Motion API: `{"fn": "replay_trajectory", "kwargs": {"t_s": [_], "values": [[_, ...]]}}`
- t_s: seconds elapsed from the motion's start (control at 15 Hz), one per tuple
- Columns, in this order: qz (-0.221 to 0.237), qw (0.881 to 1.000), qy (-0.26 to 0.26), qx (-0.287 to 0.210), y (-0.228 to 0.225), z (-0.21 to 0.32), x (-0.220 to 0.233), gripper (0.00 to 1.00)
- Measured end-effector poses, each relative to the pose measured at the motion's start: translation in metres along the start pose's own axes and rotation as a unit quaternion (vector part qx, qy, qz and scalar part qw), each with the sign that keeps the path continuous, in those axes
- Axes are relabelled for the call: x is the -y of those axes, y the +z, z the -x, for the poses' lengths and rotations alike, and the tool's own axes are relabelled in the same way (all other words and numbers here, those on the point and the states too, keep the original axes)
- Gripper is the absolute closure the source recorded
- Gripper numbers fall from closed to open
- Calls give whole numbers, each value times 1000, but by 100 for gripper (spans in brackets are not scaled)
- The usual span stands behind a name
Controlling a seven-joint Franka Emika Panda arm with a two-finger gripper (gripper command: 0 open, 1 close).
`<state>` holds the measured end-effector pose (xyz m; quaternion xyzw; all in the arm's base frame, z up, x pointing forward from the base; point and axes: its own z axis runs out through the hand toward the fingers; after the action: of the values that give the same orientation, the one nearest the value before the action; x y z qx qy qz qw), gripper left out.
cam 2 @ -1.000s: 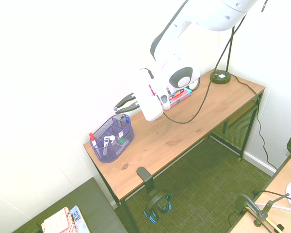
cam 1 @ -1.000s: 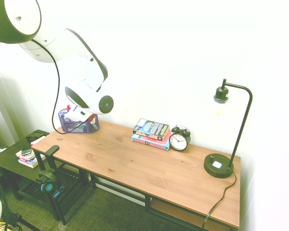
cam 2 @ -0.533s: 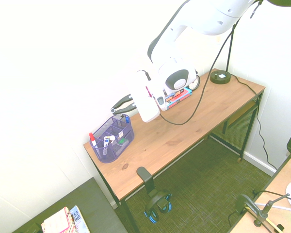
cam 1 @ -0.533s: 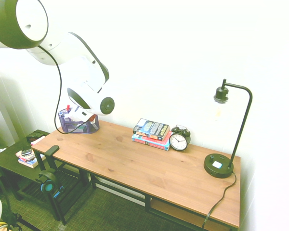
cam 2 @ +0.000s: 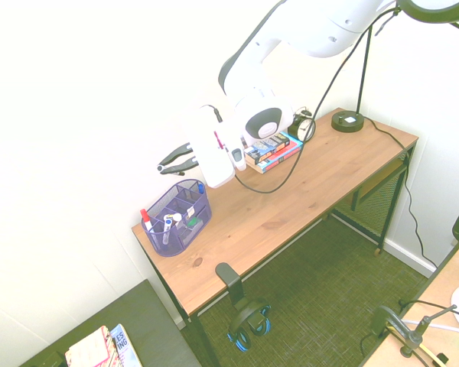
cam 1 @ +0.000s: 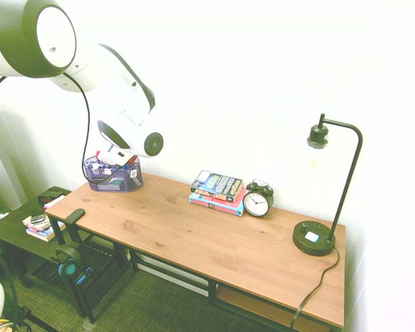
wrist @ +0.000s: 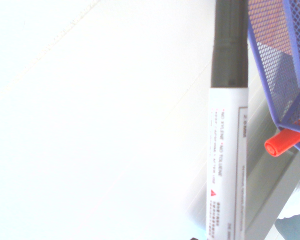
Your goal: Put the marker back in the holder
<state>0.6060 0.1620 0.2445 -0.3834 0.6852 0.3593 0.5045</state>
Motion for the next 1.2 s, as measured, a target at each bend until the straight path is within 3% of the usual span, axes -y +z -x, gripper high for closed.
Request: {"fn": "replay_trajectory", "kwargs": {"t_s": [0.4, 0.8, 0.87, 1.2], "values": [[-1, 1000, 19, 10, 19, -29, 6, 100], [-16, 999, 32, 23, 9, -34, 17, 100], [-17, 999, 32, 25, 7, -35, 19, 0], [-23, 998, 42, 29, -5, -41, 25, 0]]}}
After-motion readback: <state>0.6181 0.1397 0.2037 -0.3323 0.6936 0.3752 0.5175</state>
